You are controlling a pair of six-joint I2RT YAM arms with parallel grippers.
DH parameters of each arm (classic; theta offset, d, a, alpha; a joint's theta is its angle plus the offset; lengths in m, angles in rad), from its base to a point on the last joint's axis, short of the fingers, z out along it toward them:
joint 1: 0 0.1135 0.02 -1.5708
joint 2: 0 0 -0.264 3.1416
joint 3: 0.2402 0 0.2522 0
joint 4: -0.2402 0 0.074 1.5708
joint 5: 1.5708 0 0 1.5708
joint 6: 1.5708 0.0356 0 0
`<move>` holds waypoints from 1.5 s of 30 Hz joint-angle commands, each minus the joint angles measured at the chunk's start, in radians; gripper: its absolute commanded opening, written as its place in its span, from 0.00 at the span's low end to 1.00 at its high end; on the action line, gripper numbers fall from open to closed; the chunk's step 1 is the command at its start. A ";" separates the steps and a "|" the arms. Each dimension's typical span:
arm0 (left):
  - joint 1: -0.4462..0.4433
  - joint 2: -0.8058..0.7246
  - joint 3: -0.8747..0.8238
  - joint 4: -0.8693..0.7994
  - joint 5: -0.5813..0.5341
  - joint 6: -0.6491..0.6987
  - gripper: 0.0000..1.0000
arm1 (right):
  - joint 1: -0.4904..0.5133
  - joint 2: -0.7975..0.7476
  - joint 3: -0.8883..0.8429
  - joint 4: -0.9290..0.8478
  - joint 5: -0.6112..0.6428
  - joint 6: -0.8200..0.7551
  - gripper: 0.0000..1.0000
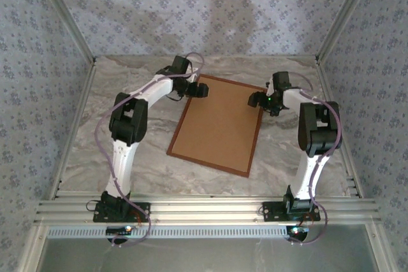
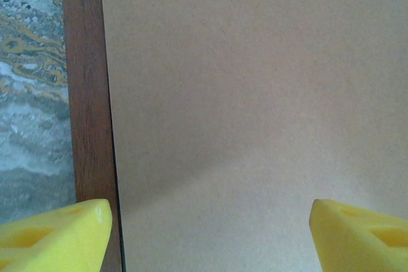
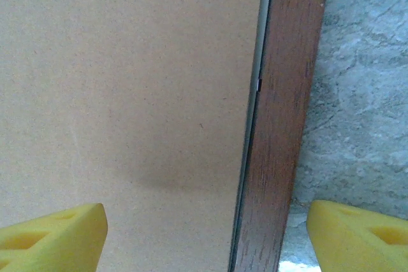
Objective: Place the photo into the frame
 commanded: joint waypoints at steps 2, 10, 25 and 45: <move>-0.008 0.062 0.111 -0.105 -0.006 0.022 0.81 | -0.003 0.027 0.033 0.004 -0.024 0.018 0.84; -0.018 0.111 0.153 -0.139 0.012 0.024 0.81 | -0.001 0.050 0.037 0.026 -0.062 0.030 0.84; -0.059 0.172 0.223 -0.169 0.189 0.012 0.79 | 0.032 0.078 0.036 0.150 -0.218 0.124 0.81; -0.072 0.159 0.414 -0.362 -0.152 0.054 0.88 | -0.020 0.006 -0.002 0.079 -0.128 0.067 0.80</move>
